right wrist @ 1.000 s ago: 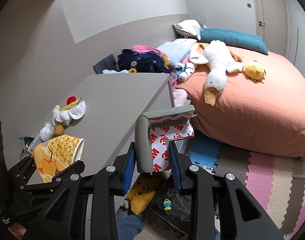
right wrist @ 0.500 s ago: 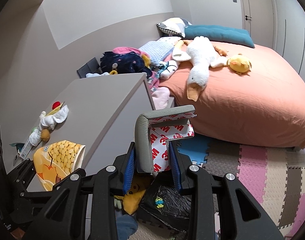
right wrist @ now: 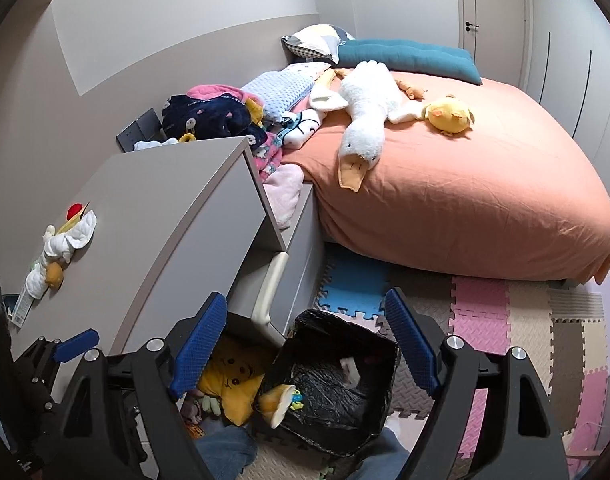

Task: Collect trash
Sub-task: 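Carry the snack bag and corner guard over the black bin and release both, then return both open tools to the table toward the white box and brown plush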

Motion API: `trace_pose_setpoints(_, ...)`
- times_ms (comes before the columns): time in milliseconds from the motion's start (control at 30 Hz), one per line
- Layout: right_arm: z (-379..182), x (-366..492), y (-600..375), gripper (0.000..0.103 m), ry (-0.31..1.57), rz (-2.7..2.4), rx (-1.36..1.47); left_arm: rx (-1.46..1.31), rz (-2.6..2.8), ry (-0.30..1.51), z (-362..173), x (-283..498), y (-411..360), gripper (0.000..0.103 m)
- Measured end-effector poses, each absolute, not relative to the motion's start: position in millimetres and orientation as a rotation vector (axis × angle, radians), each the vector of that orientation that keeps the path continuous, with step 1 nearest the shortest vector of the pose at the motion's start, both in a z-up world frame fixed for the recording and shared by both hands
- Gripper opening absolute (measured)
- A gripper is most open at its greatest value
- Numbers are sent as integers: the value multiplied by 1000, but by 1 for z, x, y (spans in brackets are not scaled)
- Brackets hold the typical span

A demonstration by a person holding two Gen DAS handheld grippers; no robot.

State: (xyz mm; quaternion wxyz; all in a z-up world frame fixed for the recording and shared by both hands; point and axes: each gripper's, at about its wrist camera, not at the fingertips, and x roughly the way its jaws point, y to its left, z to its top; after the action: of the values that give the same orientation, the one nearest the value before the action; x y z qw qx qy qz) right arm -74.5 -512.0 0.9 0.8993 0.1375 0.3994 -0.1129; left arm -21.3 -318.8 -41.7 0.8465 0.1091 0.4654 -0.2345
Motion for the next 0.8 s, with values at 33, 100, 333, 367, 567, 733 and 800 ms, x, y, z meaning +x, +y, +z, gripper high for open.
trace_pose_setpoints(33,1,-74,-512,82,826,-231,285,230,-491,975,-41,-22,-318,98)
trace_pose_setpoints(100,2,-73,-509,82,825,-226,283,220,-491,966,-38,-22,-314,98)
trace_pose_setpoints(333,2,-66,-498,82,831,-197,269,215,-475,963,-38,-17,-305,98)
trace_pose_setpoints(367,2,-64,-496,82,832,-193,266,215,-472,962,-37,-17,-304,98)
trace_pose_setpoints(567,2,-57,-479,82,823,-154,263,214,-458,951,-35,-15,-292,98)
trace_pose_setpoints(733,2,-47,-460,82,815,-107,267,201,-421,945,-32,-13,-270,98)
trace_pose_setpoints(800,3,-42,-450,82,815,-89,261,192,-405,940,-31,-11,-259,98)
